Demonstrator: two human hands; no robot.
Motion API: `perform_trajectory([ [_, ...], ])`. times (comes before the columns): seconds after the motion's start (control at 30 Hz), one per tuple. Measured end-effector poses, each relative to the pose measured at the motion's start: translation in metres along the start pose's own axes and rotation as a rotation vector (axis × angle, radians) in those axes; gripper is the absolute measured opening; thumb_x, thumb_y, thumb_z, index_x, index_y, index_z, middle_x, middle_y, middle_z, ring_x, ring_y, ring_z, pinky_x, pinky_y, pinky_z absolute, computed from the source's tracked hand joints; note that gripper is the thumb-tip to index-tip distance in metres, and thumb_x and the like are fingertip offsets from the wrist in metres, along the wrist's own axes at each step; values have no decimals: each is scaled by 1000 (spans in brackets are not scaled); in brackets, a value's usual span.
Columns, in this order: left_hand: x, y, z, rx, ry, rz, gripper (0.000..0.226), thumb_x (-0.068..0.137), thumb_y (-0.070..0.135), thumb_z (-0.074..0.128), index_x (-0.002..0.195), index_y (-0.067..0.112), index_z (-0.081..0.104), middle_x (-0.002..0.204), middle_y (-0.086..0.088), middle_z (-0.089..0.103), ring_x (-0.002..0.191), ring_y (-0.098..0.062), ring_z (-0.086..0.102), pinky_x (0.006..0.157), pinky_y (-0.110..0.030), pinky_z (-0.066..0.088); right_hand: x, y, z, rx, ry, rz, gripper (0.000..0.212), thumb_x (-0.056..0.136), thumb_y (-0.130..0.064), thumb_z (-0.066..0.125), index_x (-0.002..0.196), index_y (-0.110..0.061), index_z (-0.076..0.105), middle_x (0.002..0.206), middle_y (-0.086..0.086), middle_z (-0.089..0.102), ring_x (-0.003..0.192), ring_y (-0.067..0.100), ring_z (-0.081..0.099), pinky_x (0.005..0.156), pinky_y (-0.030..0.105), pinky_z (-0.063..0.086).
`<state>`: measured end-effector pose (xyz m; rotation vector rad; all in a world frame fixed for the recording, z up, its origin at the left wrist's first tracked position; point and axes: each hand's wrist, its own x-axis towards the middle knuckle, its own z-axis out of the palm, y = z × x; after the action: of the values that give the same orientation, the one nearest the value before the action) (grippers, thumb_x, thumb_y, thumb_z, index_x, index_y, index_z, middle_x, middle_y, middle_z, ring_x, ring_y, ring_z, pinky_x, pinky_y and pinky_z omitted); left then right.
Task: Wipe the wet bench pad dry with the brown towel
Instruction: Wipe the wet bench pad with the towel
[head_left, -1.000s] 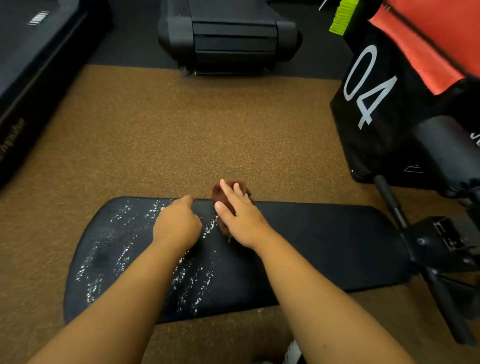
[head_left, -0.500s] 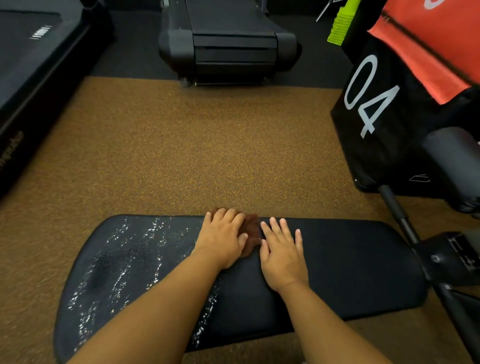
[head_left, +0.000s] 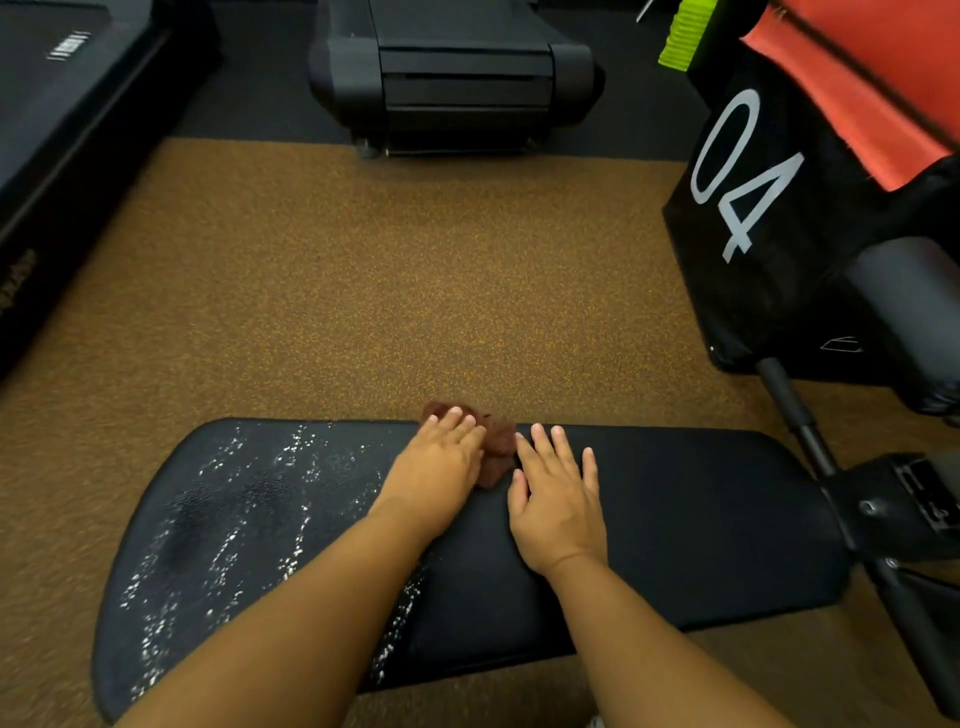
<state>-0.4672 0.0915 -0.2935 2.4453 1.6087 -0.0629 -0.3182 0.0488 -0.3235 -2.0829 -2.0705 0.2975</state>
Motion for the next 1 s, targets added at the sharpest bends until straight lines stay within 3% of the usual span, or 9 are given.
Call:
perform_trajectory([
  [0.07,3,-18,0,101,-41,-60,43,101,22,32,143,12,37,152,-7,37,143,-23,25,117,-37,16,0,0,-1,-3,-14,-6,63,89,-41,8,146,-28,31,156,-7,21,145,11,5,118,44,-2],
  [0.17,13,-39,-14,177,-71,-296,26,96,18,39,116,12,54,119,-8,62,115,-26,53,100,-36,36,-1,1,-2,-7,-21,-3,63,89,-42,6,147,-30,28,157,-8,19,145,11,2,117,43,-4],
  [0.23,16,-33,-17,170,-63,-283,23,96,16,37,111,13,55,114,-9,63,107,-27,58,92,-35,41,-1,0,-1,-9,-15,-3,62,89,-41,7,146,-29,29,157,-8,19,145,11,3,118,44,-3],
  [0.37,-1,-1,-1,114,-80,13,42,101,16,29,140,5,36,149,-14,37,143,-29,26,116,-37,19,0,1,-1,-13,-8,-4,62,90,-41,9,145,-28,32,156,-7,22,145,12,5,117,44,-3],
  [0.5,-15,-18,-21,199,-129,-229,39,98,16,31,134,7,42,143,-13,45,140,-30,29,117,-40,19,-1,1,-2,-6,-14,-7,62,90,-41,8,146,-29,31,156,-8,21,145,12,4,117,44,-3],
  [0.6,-8,-15,-36,133,-96,-337,46,97,38,33,125,8,53,134,-14,54,137,-33,32,116,-47,18,-1,1,-2,-6,-16,-4,62,89,-42,8,146,-30,30,156,-8,21,145,12,3,117,43,-3],
  [0.7,-6,-7,-27,-58,-43,-312,72,91,61,33,149,19,25,158,-10,20,147,-30,7,118,-51,7,-1,1,-2,-15,-18,0,63,89,-42,7,146,-30,29,157,-8,19,145,11,2,117,43,-4],
  [0.8,-17,-6,-3,-105,-106,-288,83,86,71,28,153,29,3,162,0,-1,149,-24,-7,119,-50,-1,0,0,-2,-11,-14,2,63,89,-43,8,146,-30,29,157,-8,20,145,11,3,117,44,-3],
  [1.0,-24,-26,5,-282,114,-286,79,91,59,42,153,25,9,162,-1,-8,149,-21,3,121,-45,6,-1,1,-1,-16,-10,0,62,89,-42,8,146,-30,30,156,-8,20,145,11,3,117,43,-4],
])
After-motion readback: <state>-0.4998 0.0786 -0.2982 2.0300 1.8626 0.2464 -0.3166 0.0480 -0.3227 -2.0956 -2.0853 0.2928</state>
